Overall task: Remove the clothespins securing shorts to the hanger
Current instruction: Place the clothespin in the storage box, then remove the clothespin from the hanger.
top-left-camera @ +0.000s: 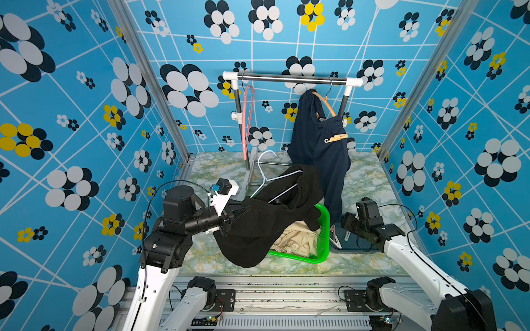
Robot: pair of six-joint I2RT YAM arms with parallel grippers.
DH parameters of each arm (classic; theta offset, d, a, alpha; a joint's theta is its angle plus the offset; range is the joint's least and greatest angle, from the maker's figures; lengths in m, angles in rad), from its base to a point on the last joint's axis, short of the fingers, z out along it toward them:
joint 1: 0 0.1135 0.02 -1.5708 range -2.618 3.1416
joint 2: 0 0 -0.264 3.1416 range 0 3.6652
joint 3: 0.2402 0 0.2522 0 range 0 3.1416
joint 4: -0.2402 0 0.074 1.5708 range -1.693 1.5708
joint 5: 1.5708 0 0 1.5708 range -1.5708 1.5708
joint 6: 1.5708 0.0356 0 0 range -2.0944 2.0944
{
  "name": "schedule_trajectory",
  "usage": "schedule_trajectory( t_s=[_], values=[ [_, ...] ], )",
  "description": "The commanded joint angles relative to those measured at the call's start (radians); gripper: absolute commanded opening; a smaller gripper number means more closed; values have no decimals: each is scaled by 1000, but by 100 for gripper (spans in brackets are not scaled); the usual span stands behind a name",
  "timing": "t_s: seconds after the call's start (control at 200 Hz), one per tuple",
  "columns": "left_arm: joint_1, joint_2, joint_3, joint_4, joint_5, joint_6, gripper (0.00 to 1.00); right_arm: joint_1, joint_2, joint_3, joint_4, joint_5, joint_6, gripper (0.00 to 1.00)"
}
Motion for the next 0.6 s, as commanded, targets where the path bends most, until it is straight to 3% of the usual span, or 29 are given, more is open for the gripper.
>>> schedule_trajectory(
  t_s=[0.0, 0.18, 0.43, 0.595],
  values=[
    [-20, 43, 102, 89, -8, 58, 0, 12, -83, 83, -70, -47, -41, 51],
    [-86, 162, 225, 92, -67, 162, 0, 121, -142, 222, -124, -27, -90, 49],
    [-92, 360, 409, 50, -2, 331, 0, 296, -159, 403, -158, -7, -150, 49],
    [-95, 431, 436, 17, 29, 348, 0, 420, -163, 500, -133, 18, -189, 49]
  ],
)
